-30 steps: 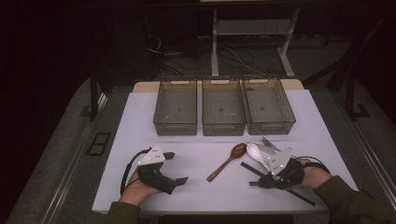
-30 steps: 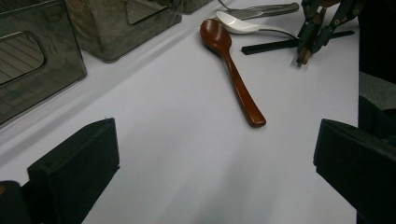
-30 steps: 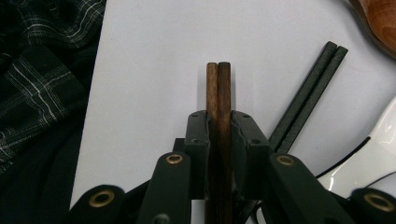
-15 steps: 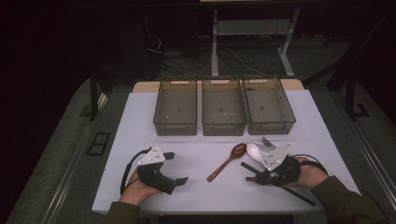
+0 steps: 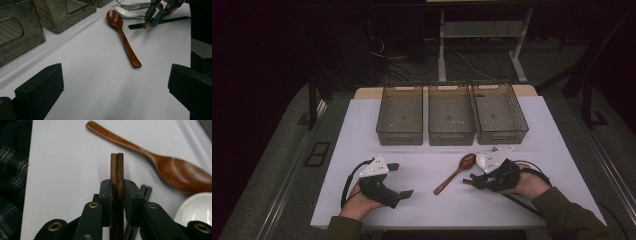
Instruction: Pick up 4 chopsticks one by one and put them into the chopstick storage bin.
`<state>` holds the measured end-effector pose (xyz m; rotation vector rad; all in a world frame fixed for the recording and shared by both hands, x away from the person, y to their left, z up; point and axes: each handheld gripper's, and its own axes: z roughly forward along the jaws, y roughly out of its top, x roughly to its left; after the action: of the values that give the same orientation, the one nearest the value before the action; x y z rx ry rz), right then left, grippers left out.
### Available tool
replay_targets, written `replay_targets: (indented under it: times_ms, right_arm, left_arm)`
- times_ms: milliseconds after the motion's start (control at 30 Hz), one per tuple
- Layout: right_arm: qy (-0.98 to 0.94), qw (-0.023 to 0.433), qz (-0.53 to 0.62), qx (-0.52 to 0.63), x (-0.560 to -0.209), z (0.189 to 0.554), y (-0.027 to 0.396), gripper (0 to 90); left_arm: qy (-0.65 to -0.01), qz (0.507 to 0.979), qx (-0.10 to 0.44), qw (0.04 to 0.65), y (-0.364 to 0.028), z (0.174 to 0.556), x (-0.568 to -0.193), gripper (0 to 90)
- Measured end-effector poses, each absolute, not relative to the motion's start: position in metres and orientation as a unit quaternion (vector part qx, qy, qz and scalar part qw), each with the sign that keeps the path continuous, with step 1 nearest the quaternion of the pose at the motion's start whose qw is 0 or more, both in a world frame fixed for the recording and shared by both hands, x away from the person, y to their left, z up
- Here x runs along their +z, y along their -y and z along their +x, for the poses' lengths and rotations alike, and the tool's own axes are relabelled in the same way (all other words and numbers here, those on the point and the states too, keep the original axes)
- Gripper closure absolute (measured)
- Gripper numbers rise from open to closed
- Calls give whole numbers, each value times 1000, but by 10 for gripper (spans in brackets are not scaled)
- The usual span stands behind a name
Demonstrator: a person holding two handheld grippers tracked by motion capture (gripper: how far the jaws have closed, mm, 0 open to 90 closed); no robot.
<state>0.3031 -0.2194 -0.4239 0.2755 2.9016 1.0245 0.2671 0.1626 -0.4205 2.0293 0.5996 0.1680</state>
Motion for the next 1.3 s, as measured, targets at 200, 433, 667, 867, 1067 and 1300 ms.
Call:
replay_targets:
  times_ms: [200,433,667,867,1067,1300]
  right_arm:
    - [-935,36,95,340,-422,308,197,773]
    - [-936,34,93,338,-425,312,169,773]
    - [-937,39,88,335,-429,310,150,773]
    - [-935,42,87,342,-429,315,136,773]
    - [-933,39,96,346,-430,321,122,773]
    - [-932,35,107,344,-433,326,109,769]
  left_arm:
    - [-247,834,69,489,-162,267,-421,0]
    - [-245,836,68,487,-163,267,-421,0]
    - [-245,835,68,489,-162,267,-421,0]
    - [-244,835,68,488,-162,267,-421,0]
    - [-244,835,67,489,-162,267,-421,0]
    - [-243,836,67,487,-163,267,-420,0]
